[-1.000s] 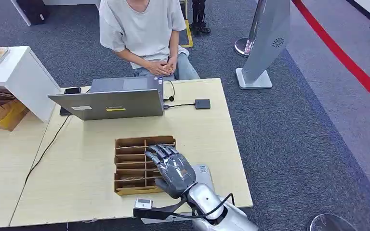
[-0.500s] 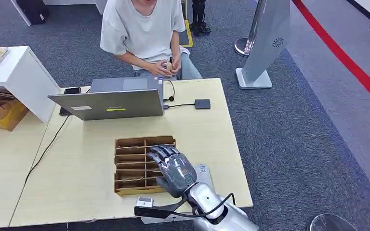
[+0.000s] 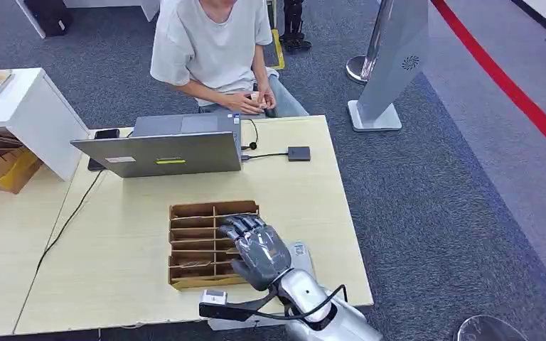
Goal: Pass the card to the sensor for recognition and then transmit it.
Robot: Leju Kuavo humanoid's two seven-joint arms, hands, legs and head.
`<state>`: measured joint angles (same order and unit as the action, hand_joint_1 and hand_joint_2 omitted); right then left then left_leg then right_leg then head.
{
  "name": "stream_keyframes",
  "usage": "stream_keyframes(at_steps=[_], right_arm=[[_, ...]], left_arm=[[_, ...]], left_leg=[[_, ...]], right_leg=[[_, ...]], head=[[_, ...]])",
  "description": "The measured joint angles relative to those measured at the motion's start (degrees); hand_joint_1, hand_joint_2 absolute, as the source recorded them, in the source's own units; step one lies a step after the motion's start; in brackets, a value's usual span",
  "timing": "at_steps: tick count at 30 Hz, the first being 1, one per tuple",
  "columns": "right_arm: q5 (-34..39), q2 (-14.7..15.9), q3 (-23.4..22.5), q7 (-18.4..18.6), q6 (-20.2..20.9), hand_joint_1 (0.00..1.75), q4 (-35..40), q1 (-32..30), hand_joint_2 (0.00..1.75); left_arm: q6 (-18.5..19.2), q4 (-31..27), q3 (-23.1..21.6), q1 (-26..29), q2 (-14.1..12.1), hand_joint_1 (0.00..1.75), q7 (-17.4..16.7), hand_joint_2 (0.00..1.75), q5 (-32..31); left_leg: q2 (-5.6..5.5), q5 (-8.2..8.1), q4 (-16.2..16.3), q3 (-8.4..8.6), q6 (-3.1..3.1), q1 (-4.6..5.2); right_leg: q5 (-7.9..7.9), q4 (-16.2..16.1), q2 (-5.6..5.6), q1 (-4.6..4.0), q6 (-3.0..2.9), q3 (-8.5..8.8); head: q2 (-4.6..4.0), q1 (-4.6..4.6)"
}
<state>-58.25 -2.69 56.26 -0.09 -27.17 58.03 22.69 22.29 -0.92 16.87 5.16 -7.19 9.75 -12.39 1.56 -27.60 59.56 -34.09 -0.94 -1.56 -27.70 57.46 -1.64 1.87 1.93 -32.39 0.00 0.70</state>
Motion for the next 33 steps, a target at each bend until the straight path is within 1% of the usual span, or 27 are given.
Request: stream_keyframes(at_steps=[1, 2, 5, 12, 18, 20, 21, 22, 26, 33], right_arm=[[0.02, 0.0, -0.04, -0.02, -0.04, 0.52, 0.0, -0.01, 1.75], [0.04, 0.0, -0.11, -0.02, -0.02, 0.56, 0.0, -0.02, 1.75], [0.04, 0.0, -0.44, -0.02, -0.02, 0.52, 0.11, -0.07, 1.75], [0.07, 0.04, -0.9, -0.02, -0.06, 0.54, 0.11, -0.31, 1.75], [0.15, 0.11, -0.94, -0.02, -0.13, 0.59, 0.11, -0.52, 1.75], [0.22, 0.11, -0.96, -0.15, -0.13, 0.56, 0.11, -0.6, 1.75], [0.24, 0.11, -0.98, -0.2, -0.13, 0.59, 0.11, -0.67, 1.75], [0.24, 0.11, -1.03, -0.22, -0.11, 0.58, 0.11, -0.74, 1.75], [0.31, 0.11, -1.29, -0.42, -0.13, 0.65, 0.11, -0.85, 1.75], [0.55, 0.13, -1.81, -0.61, -0.11, 0.63, 0.11, -1.19, 1.75]], left_arm=[[0.0, 0.0, 0.0, 0.0, 0.0, 0.0, 0.0, 0.0, 0.04], [0.0, 0.0, -0.02, 0.0, 0.0, 0.0, 0.0, 0.0, 0.04], [0.0, 0.0, -0.02, 0.0, 0.0, 0.0, 0.0, 0.0, 0.15], [-0.13, 0.0, -0.02, 0.01, 0.07, 0.0, 0.0, 0.0, 0.31], [-0.15, 0.0, -0.02, 0.01, 0.17, 0.0, 0.0, 0.0, 0.39], [-0.13, 0.0, -0.04, 0.0, 0.2, 0.0, 0.0, 0.0, 0.46], [-0.13, 0.0, -0.04, 0.01, 0.2, 0.0, 0.0, 0.0, 0.59], [-0.13, 0.0, -0.04, 0.01, 0.2, 0.0, 0.0, 0.0, 0.63], [-0.13, 0.0, -0.04, 0.01, 0.24, 0.0, 0.0, 0.0, 0.74], [-0.15, 0.0, -0.07, 0.01, 0.24, 0.0, 0.02, 0.0, 1.07]], left_leg=[[0.0, 0.0, 0.0, 0.0, 0.0, 0.0], [0.0, 0.0, 0.0, 0.0, 0.0, 0.0], [0.0, 0.0, 0.0, 0.0, 0.0, 0.0], [0.0, 0.0, 0.0, 0.0, 0.0, 0.0], [0.0, 0.0, 0.0, 0.0, 0.0, 0.0], [0.0, 0.0, 0.0, 0.0, 0.0, 0.0], [0.0, 0.0, 0.0, 0.0, 0.0, 0.0], [0.0, 0.0, 0.0, 0.0, 0.0, 0.0], [0.0, 0.0, 0.0, 0.0, 0.0, 0.0], [0.0, 0.0, 0.0, 0.0, 0.0, 0.0]], right_leg=[[0.0, 0.0, 0.0, 0.0, 0.0, 0.0], [0.0, 0.0, 0.0, 0.0, 0.0, 0.0], [0.0, 0.0, 0.0, 0.0, 0.0, 0.0], [0.0, 0.0, 0.0, 0.0, 0.0, 0.0], [0.0, 0.0, 0.0, 0.0, 0.0, -0.01], [0.0, 0.0, 0.0, 0.0, 0.0, -0.01], [0.0, 0.0, 0.0, 0.0, 0.0, -0.01], [0.0, 0.0, 0.0, 0.0, 0.0, -0.01], [0.0, 0.0, 0.0, 0.0, 0.0, -0.01], [0.0, 0.0, 0.0, 0.0, 0.0, -0.01]], head=[[0.0, 0.0], [0.0, 0.0], [0.0, 0.0], [0.0, 0.0], [0.0, 0.0], [0.0, 0.0], [0.0, 0.0], [0.0, 0.0], [0.0, 0.0], [0.0, 0.0]])
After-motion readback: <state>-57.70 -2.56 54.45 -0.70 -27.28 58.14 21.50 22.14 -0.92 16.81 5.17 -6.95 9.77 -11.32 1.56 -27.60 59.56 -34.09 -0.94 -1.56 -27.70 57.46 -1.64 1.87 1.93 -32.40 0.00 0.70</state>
